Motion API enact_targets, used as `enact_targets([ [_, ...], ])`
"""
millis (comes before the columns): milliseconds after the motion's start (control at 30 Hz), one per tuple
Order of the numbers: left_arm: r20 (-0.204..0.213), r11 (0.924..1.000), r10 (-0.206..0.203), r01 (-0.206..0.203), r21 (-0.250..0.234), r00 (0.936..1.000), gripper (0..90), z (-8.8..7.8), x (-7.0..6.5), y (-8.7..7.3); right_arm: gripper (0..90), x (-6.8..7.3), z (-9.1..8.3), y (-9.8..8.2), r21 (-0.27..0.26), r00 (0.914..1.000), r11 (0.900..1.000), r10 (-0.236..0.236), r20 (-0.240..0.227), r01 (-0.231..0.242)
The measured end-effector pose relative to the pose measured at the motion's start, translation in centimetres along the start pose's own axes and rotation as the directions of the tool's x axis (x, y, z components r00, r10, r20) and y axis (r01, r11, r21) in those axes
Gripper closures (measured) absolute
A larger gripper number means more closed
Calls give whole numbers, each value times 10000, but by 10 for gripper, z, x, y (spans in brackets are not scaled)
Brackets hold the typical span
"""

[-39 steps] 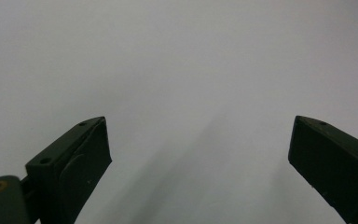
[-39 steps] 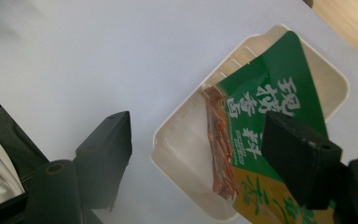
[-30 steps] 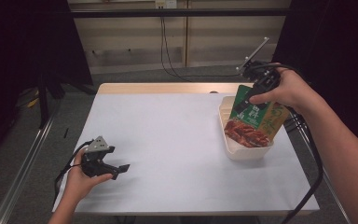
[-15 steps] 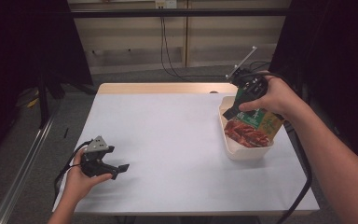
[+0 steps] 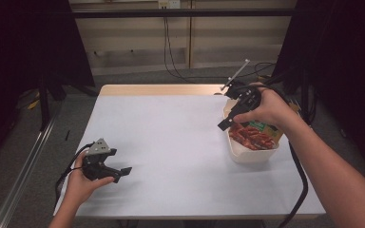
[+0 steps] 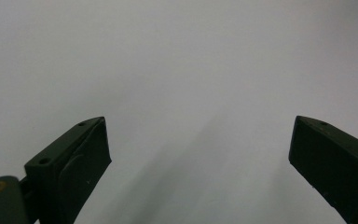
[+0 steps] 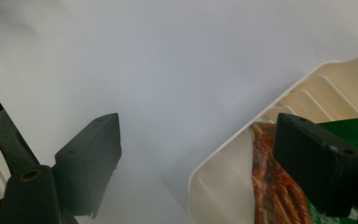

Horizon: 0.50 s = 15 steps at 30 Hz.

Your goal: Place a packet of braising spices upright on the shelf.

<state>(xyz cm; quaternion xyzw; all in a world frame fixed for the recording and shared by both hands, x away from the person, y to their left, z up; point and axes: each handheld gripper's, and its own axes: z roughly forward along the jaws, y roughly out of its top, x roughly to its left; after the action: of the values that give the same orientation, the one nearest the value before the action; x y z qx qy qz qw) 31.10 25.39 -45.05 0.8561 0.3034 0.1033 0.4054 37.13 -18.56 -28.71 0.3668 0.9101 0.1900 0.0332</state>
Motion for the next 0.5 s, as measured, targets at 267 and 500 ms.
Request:
enact_targets([
  [267,-49,9999,32,-32,105,10000,48,0,0,0,145,7,22,1,44,9999,9999,-149,-87,150],
  [500,0,10000,19,-19,82,10000,48,0,1,0,143,14,42,-2,-71,9994,9998,-201,-289,199],
])
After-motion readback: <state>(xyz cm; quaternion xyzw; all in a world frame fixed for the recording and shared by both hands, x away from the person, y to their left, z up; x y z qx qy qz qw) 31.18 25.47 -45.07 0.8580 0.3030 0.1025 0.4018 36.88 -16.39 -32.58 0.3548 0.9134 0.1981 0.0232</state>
